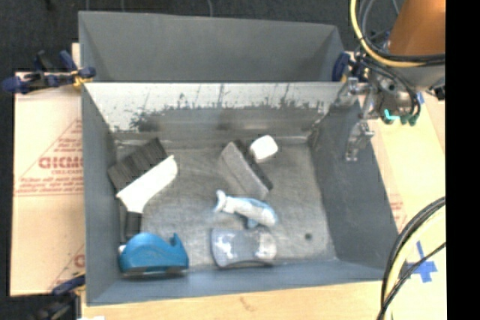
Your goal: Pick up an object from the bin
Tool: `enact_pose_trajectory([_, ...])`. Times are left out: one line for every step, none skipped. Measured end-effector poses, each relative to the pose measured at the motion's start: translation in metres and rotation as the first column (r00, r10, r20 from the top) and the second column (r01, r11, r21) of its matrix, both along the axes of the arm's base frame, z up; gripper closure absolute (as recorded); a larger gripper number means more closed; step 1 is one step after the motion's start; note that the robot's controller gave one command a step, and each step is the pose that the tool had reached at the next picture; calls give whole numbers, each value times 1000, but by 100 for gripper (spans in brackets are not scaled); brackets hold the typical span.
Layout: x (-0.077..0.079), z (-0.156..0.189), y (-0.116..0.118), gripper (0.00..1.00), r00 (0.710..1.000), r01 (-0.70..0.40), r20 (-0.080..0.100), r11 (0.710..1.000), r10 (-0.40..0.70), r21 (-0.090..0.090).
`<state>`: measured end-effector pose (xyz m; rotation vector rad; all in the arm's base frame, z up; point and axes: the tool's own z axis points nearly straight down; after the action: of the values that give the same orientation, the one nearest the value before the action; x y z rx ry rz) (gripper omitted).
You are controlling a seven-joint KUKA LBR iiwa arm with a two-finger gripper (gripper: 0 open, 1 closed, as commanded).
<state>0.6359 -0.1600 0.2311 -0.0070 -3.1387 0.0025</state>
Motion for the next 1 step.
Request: enact_pose_trajectory([2, 5, 1, 0, 1000, -3, 8, 1000, 3, -2])
